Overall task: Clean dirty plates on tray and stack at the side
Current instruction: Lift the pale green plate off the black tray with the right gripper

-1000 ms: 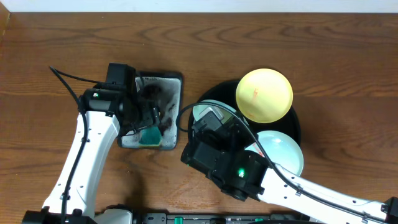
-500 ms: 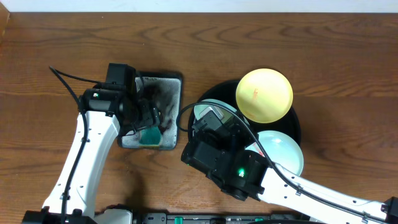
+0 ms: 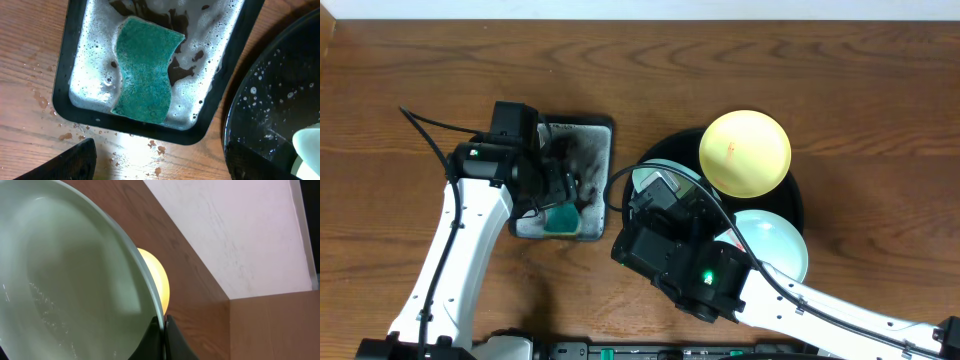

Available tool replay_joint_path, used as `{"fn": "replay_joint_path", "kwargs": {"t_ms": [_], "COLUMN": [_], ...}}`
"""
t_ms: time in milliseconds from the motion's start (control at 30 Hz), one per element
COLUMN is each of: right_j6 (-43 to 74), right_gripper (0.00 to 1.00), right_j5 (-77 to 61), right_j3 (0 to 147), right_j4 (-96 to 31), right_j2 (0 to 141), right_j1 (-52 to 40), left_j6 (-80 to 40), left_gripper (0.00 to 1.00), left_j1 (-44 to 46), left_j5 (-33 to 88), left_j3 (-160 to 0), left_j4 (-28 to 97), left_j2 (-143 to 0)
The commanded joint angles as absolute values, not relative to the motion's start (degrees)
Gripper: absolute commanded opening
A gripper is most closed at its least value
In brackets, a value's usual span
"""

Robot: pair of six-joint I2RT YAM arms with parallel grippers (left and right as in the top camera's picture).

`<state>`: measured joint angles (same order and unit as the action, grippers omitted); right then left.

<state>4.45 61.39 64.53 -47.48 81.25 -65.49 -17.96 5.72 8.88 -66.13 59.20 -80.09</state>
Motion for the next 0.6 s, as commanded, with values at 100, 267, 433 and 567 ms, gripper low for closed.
{"fn": "replay_joint_path", "kwargs": {"t_ms": [100, 267, 433, 567], "right_j6": [4.16, 4.19, 4.16, 4.32], "right_gripper": [0.01, 0.01, 0.01, 0.01], "right_j5": [63.64, 63.66, 63.66, 63.61], "right_j3": [64.99, 64.99, 64.99, 64.99], "right_j4": [-47.37, -47.31, -46.70, -46.61], "right_j2": [80.14, 80.14, 80.14, 80.14], "right_j1": [-66.06, -66.04, -65.98, -64.73], "left_j6": [-17.61, -17.61, -17.61, -17.61], "left_gripper": [0.83, 0.83, 0.83, 0.83], "left_j1": [5.43, 5.43, 5.43, 5.43], "left_j5": [8.99, 8.99, 8.99, 8.99], "left_j3": [-66.54, -66.54, -66.54, -66.54], "left_j4": [59.51, 59.51, 59.51, 59.51], "left_j2": [-80.36, -80.36, -80.36, -80.36]}}
